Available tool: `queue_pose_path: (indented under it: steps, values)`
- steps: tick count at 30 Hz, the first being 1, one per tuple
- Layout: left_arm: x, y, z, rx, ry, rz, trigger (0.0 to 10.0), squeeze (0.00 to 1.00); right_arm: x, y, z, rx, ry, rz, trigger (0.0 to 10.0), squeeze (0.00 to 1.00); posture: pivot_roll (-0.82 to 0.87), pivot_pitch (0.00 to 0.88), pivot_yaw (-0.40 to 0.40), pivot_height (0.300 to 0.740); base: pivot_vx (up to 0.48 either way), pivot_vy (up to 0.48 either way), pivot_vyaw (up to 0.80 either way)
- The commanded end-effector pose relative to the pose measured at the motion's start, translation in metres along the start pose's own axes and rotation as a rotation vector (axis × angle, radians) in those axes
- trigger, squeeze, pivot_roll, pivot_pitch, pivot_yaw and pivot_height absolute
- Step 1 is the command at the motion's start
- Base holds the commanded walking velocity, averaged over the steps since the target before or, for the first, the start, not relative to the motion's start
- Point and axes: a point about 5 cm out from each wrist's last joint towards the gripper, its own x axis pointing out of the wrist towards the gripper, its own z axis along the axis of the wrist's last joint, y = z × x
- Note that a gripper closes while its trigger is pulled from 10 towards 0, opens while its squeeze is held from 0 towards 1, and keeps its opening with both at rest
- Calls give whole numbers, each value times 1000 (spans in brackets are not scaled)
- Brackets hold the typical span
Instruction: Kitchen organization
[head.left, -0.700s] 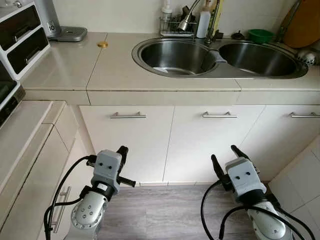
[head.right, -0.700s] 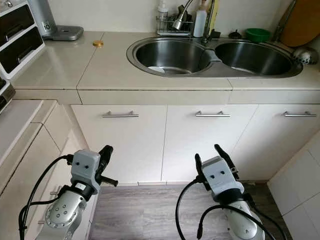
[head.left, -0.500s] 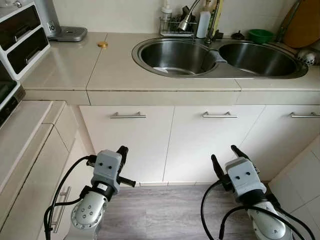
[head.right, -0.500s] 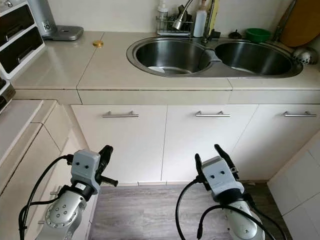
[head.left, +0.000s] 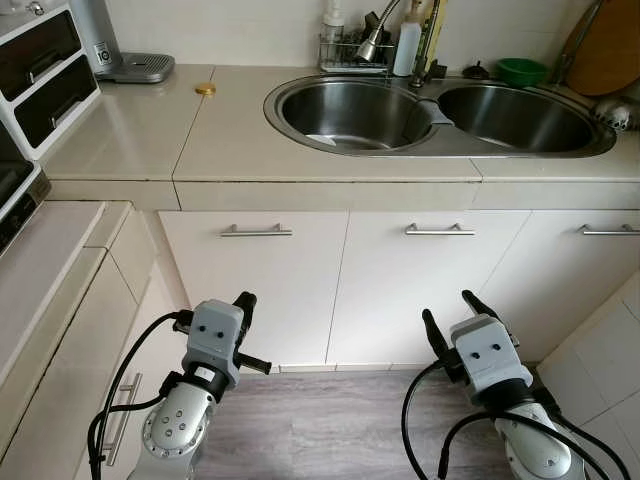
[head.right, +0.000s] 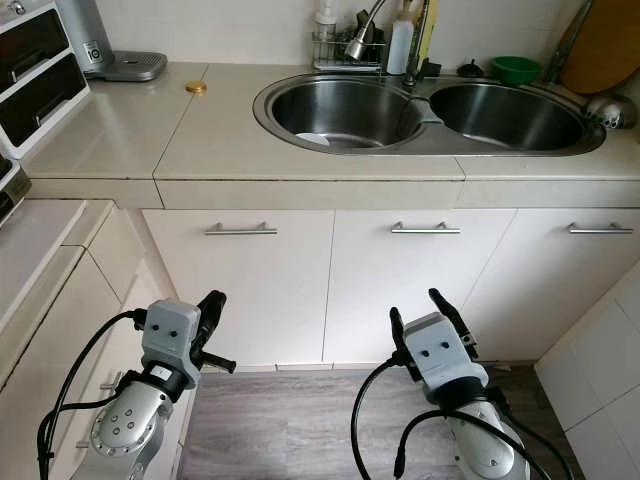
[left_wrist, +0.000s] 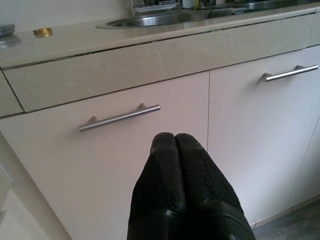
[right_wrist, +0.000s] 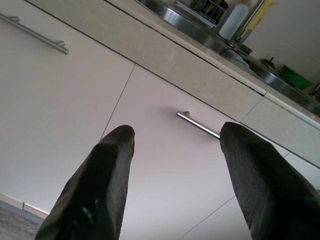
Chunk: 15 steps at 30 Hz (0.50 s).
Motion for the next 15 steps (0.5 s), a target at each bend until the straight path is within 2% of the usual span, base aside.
queue_pose_path:
  steps: [1, 9, 15]
  values:
    - [97, -56, -2, 147, 148, -446, 10000, 0, -55, 11, -42, 208, 325, -427, 10000, 0, -366, 0, 400, 740, 0, 0, 0]
    - [98, -55, 2, 153, 129, -445, 10000, 0, -52, 9, -40, 207, 309, -424, 10000, 0, -364, 0, 400, 740, 0, 0, 0]
    - [109, -57, -1, 173, 114, -480, 10000, 0, -54, 9, -38, 173, 304, -467, 10000, 0, -370, 0, 400, 740, 0, 0, 0]
